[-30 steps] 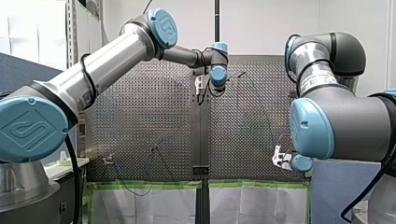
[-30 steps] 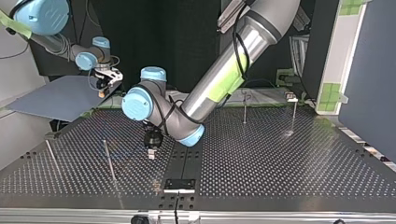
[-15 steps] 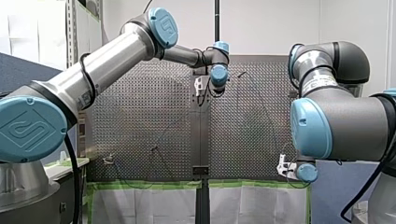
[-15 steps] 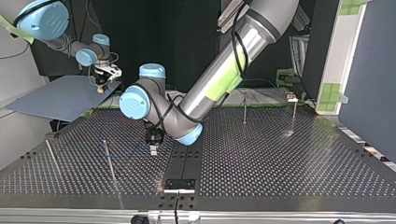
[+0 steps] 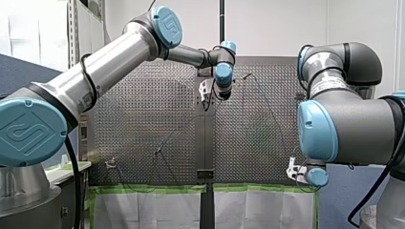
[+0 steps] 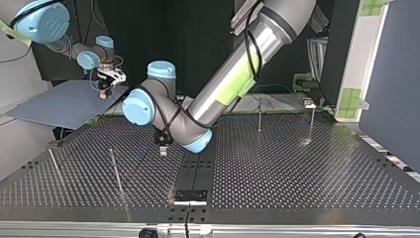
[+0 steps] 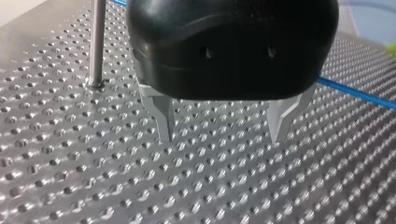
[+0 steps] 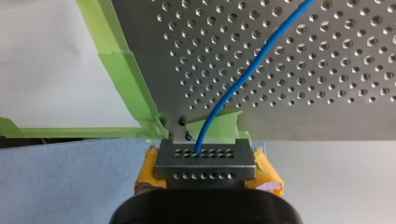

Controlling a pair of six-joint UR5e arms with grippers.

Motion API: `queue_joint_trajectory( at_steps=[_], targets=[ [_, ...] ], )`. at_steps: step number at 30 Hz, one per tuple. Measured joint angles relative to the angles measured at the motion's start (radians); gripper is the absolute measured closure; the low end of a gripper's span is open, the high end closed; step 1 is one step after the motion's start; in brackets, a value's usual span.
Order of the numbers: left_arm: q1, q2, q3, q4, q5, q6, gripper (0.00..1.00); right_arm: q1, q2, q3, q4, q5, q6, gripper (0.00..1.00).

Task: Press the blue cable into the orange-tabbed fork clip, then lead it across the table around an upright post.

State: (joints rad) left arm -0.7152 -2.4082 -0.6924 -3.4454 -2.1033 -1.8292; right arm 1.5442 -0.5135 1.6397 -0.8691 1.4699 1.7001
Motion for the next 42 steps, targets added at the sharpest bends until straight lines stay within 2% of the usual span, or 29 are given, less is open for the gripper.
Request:
queue_joint_trajectory(
  at_steps=[8, 18, 29, 36, 39, 42],
  targets=[
    [-0.005, 0.040, -0.047, -0.072, 0.037, -0.081, 0.00, -0.011, 0.002, 0.001, 0.001, -0.003, -0.001, 1.00],
    [0.009, 0.141, -0.150, -0.024, 0.118, -0.185, 0.00, -0.011, 0.004, 0.001, 0.002, -0.003, -0.004, 1.00],
    [-0.001, 0.172, -0.242, -0.042, 0.210, -0.286, 0.00, -0.010, 0.005, 0.001, 0.005, -0.003, -0.005, 1.00],
    [-0.010, 0.210, -0.253, -0.048, 0.209, -0.361, 0.00, -0.010, 0.005, 0.001, 0.008, -0.003, -0.006, 1.00],
    [-0.015, 0.228, -0.253, -0.055, 0.201, -0.371, 0.00, -0.010, 0.005, 0.001, 0.010, -0.003, -0.011, 1.00],
    [-0.020, 0.247, -0.253, -0.059, 0.194, -0.360, 0.00, -0.010, 0.005, 0.001, 0.013, -0.003, -0.013, 1.00]
  ],
)
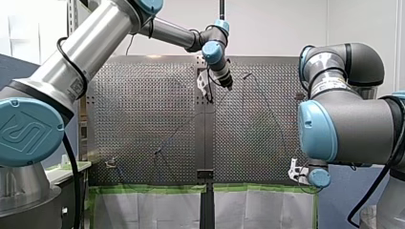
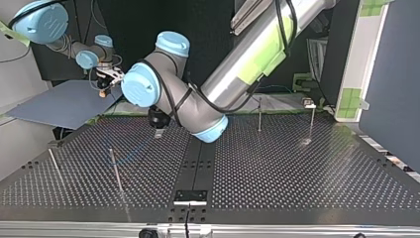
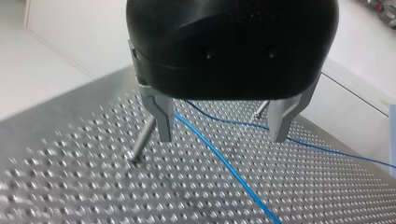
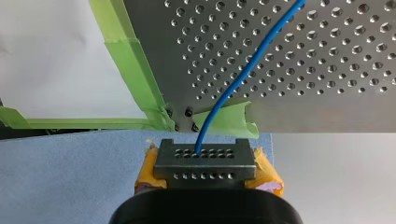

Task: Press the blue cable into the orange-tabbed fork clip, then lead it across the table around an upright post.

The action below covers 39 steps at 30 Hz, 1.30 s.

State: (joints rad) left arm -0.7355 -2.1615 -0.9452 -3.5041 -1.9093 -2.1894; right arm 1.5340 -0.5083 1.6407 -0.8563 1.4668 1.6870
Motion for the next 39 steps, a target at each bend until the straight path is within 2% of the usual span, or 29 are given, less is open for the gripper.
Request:
queue_joint_trajectory(
  at_steps=[7, 18, 32, 39],
  targets=[
    [-0.006, 0.035, 0.011, 0.001, 0.024, 0.058, 0.00, -0.001, 0.000, 0.000, 0.003, 0.001, -0.005, 1.00],
    [-0.007, 0.039, 0.089, -0.008, 0.121, 0.171, 0.00, -0.004, 0.000, -0.002, -0.003, 0.001, -0.001, 1.00],
    [-0.010, 0.038, 0.100, -0.016, 0.149, 0.310, 0.00, -0.004, 0.000, -0.003, -0.008, -0.003, 0.002, 1.00],
    [-0.013, 0.038, 0.100, 0.014, 0.184, 0.381, 0.00, -0.004, 0.000, -0.003, -0.009, -0.003, 0.002, 1.00]
  ],
)
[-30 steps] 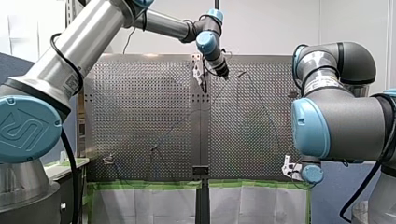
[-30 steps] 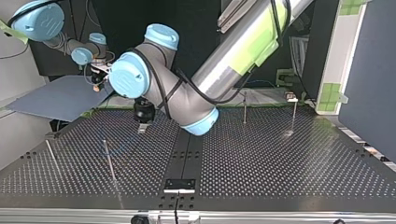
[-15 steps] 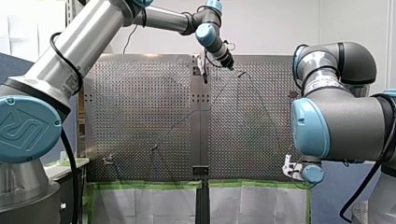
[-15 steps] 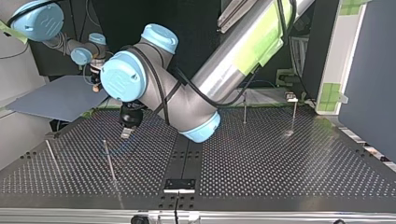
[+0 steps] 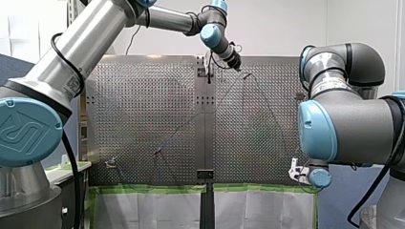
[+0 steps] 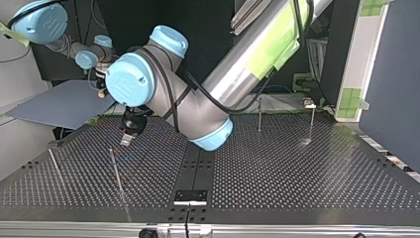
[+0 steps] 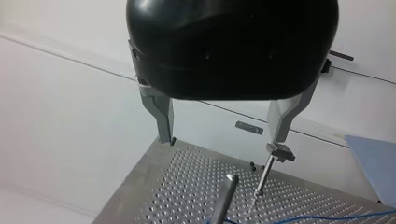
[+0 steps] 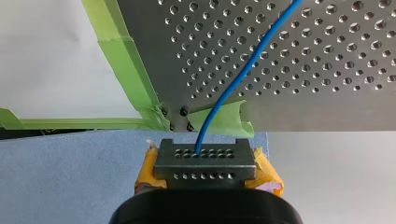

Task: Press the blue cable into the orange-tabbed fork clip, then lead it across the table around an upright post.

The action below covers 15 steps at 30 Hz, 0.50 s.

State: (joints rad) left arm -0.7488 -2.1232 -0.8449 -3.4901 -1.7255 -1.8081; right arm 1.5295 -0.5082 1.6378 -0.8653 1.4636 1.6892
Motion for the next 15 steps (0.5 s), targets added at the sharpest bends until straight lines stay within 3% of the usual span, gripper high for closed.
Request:
queue_joint_trajectory(
  at_steps=[11, 15],
  targets=[
    [-0.008, 0.000, 0.001, 0.035, 0.020, 0.108, 0.00, 0.000, 0.000, 0.000, 0.000, -0.001, 0.000, 1.00],
    [-0.008, 0.000, 0.001, 0.034, 0.019, 0.118, 0.00, 0.000, 0.000, 0.000, -0.001, -0.002, 0.001, 1.00]
  ],
)
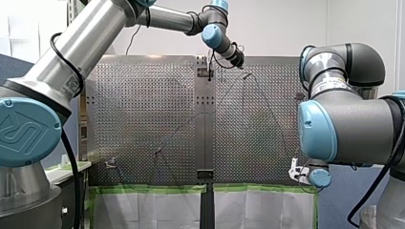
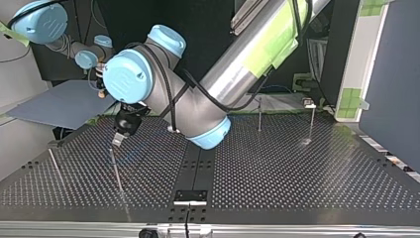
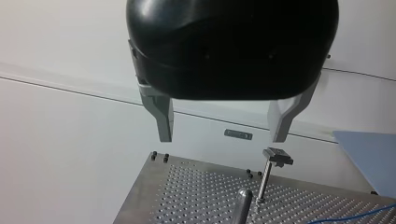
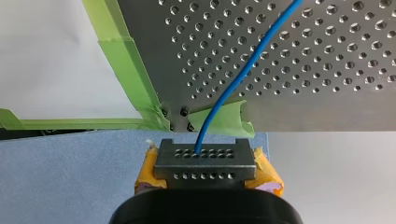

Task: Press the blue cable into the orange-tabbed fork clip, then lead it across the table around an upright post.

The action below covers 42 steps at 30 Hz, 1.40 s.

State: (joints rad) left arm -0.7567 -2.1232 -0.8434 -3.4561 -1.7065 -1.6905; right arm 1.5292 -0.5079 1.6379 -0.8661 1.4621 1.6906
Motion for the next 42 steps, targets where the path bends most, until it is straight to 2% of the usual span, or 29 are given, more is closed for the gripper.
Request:
queue_joint_trajectory(
  at_steps=[9, 19, 24, 32, 42],
  targets=[
    [0.000, 0.000, 0.000, 0.006, -0.005, -0.033, 0.00, 0.000, 0.000, 0.000, -0.002, -0.001, 0.006, 1.00],
    [-0.007, 0.000, 0.000, 0.056, -0.006, -0.116, 0.00, 0.000, 0.000, 0.000, -0.001, -0.004, 0.008, 1.00],
    [-0.007, 0.000, 0.000, 0.032, -0.045, -0.140, 0.00, 0.000, 0.001, 0.000, 0.001, -0.005, 0.007, 1.00],
    [-0.010, 0.001, 0.000, -0.040, -0.126, -0.139, 0.00, 0.000, 0.001, 0.000, 0.003, -0.005, 0.005, 1.00],
    [-0.010, 0.000, 0.000, -0.078, -0.233, -0.141, 0.00, -0.001, 0.001, 0.000, 0.002, -0.005, 0.003, 1.00]
  ],
)
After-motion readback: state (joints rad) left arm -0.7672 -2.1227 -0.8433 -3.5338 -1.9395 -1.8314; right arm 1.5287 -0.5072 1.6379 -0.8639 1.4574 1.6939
